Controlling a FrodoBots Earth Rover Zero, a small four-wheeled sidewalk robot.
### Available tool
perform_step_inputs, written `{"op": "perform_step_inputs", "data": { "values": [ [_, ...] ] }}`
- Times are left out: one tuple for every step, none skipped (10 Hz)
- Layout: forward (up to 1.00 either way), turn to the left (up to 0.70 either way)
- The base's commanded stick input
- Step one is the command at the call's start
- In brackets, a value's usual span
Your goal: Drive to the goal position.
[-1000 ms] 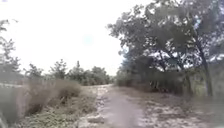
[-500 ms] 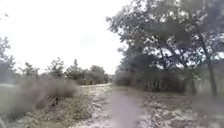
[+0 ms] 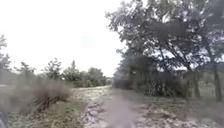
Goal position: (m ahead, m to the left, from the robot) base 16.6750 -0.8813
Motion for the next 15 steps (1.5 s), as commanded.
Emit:
{"op": "perform_step_inputs", "data": {
  "values": [
    [0.70,0.00],
    [0.70,0.13],
    [0.70,0.35],
    [0.70,0.35],
    [0.70,0.35],
    [0.70,0.00],
    [0.70,0.00],
    [0.70,0.00],
    [0.70,0.00],
    [0.70,0.00],
    [0.70,0.00],
    [0.70,0.00],
    [0.70,0.00],
    [0.70,0.00],
    [0.70,0.00]
  ]
}}
